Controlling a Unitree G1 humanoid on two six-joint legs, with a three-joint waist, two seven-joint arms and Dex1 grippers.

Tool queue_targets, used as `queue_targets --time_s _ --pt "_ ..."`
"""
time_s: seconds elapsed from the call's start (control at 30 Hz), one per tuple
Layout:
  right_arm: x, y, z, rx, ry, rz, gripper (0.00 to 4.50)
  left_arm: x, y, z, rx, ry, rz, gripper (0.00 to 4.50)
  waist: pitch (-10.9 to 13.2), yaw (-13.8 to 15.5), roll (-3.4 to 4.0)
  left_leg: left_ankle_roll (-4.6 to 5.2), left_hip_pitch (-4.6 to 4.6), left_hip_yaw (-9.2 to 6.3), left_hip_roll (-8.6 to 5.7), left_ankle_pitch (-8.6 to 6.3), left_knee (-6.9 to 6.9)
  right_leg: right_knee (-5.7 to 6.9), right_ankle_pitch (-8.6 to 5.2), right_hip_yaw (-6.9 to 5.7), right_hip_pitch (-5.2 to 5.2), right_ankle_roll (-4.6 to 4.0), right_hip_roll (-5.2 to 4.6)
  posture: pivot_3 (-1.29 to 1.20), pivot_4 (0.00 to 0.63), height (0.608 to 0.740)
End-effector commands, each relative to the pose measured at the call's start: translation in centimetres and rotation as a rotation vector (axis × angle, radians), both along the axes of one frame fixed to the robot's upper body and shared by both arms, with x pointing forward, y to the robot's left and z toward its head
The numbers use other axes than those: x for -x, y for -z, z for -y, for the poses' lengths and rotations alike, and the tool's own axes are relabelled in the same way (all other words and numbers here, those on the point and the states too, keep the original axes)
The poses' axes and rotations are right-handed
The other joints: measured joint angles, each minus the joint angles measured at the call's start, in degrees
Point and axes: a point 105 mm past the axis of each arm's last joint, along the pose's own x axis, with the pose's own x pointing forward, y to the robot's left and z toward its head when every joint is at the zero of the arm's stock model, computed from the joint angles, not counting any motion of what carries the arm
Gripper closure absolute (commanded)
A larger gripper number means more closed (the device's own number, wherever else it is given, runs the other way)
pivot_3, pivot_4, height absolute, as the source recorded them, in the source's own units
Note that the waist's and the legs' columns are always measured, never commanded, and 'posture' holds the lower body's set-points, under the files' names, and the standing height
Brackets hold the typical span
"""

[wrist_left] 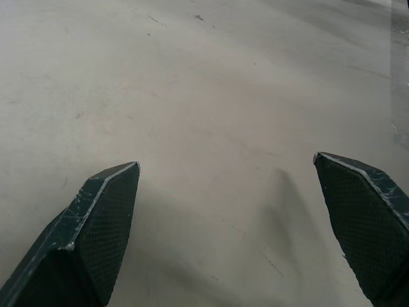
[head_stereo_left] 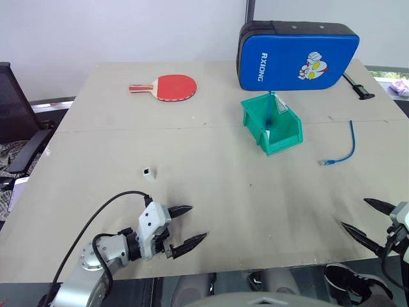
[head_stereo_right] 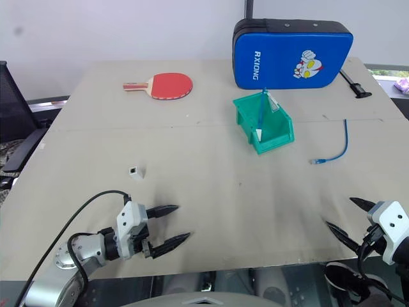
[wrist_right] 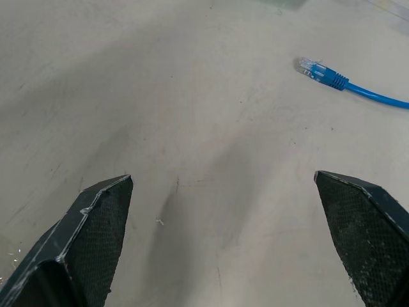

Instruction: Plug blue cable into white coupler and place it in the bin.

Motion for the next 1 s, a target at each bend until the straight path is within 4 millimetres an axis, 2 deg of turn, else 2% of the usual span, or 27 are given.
queue_targets --time_s 0.03,0.1,0.23,0.33,0.43,0.53,0.57,0.6,0.87,0.93,0.97,1.0 --pt "-1.1 -1.5 0.2 0.032 -0.015 0.06 0.0 -0.3 -1.1 0.6 0.054 -0.022 0.05 0.03 0.0 0.0 0.0 0.0 0.0 0.0 0.0 0.0 0.0 0.0 0.0 0.0 0.0 0.0 0.0 0.0 0.15 0.74" --pt "-2.4 -2.3 0.1 0.06 -0.021 0.078 0.0 -1.0 -2.7 1.4 0.138 -0.055 0.064 0.03 0.1 -0.3 0.08 0.0 0.01 0.08 0.0 0.0 0.0 0.0 0.0 0.04 0.0 0.0 -0.02 0.0 0.15 0.74" --pt "-4.1 -3.0 -0.1 0.121 -0.066 0.057 0.0 -1.5 -4.5 2.5 0.203 -0.051 0.055 0.03 0.1 -0.2 0.02 0.01 0.05 0.22 -0.01 0.01 0.03 0.0 0.01 0.1 0.0 0.01 -0.02 0.0 0.15 0.74" --pt "-7.1 -3.8 -0.2 0.219 -0.158 0.018 0.0 -1.7 -5.9 3.3 0.195 0.043 0.092 0.03 0.1 -0.3 0.06 0.02 0.06 0.21 -0.03 0.01 0.01 0.02 0.01 0.1 0.0 0.0 0.08 0.0 0.15 0.74" --pt "-9.3 -3.7 0.3 0.327 -0.235 -0.048 0.0 -1.4 -6.6 4.2 0.162 0.119 0.127 0.03 0.2 -0.5 0.12 0.03 0.07 0.29 -0.11 0.01 0.01 0.02 0.01 0.21 0.0 -0.01 0.18 0.0 0.15 0.74" --pt "-11.9 -3.9 0.8 0.401 -0.292 -0.075 0.78 -1.3 -7.7 5.1 0.167 0.156 0.144 0.0 0.2 -0.6 0.11 0.04 0.08 0.35 -0.14 0.01 0.0 -0.03 0.02 0.26 -0.01 -0.02 0.25 0.0 0.15 0.74" --pt "-12.6 -3.9 0.9 0.427 -0.313 -0.084 1.3 -1.3 -8.0 5.4 0.166 0.163 0.149 0.0 0.3 -0.5 0.09 0.05 0.01 0.38 -0.14 0.01 -0.01 -0.04 0.02 0.3 -0.06 -0.02 0.24 0.0 0.15 0.74" --pt "-13.2 -3.9 0.9 0.451 -0.337 -0.088 1.63 -1.2 -8.2 5.6 0.164 0.167 0.155 0.0 0.3 -0.5 0.1 0.05 0.03 0.4 -0.14 0.0 -0.01 -0.04 0.03 0.31 -0.06 -0.03 0.26 0.0 0.15 0.74" --pt "-17.2 -2.7 1.1 0.59 -0.449 -0.201 1.63 -1.0 -8.8 6.0 0.162 0.186 0.168 0.0 0.4 -0.7 0.16 0.08 0.07 0.56 -0.17 -0.01 -0.01 -0.08 0.14 0.42 -0.06 -0.2 0.26 0.0 0.15 0.74" --pt "-17.8 -2.3 1.1 0.603 -0.455 -0.225 2.21 -1.1 -8.6 5.7 0.158 0.183 0.171 0.0 0.4 -0.7 0.16 0.08 0.08 0.58 -0.16 -0.01 -0.01 -0.08 0.15 0.44 -0.05 -0.22 0.26 0.0 0.15 0.74" --pt "-18.0 -2.2 0.9 0.597 -0.459 -0.233 2.34 -1.2 -8.4 5.4 0.156 0.177 0.171 0.0 0.4 -0.7 0.15 0.08 0.07 0.59 -0.16 -0.01 -0.01 -0.07 0.16 0.45 -0.05 -0.23 0.26 0.0 0.15 0.74" --pt "-18.1 -2.1 0.8 0.588 -0.464 -0.24 2.76 -1.3 -8.3 5.2 0.156 0.174 0.171 0.0 0.4 -0.8 0.15 0.08 0.1 0.6 -0.16 -0.01 -0.01 -0.07 0.16 0.46 -0.04 -0.24 0.26 0.0 0.15 0.74"
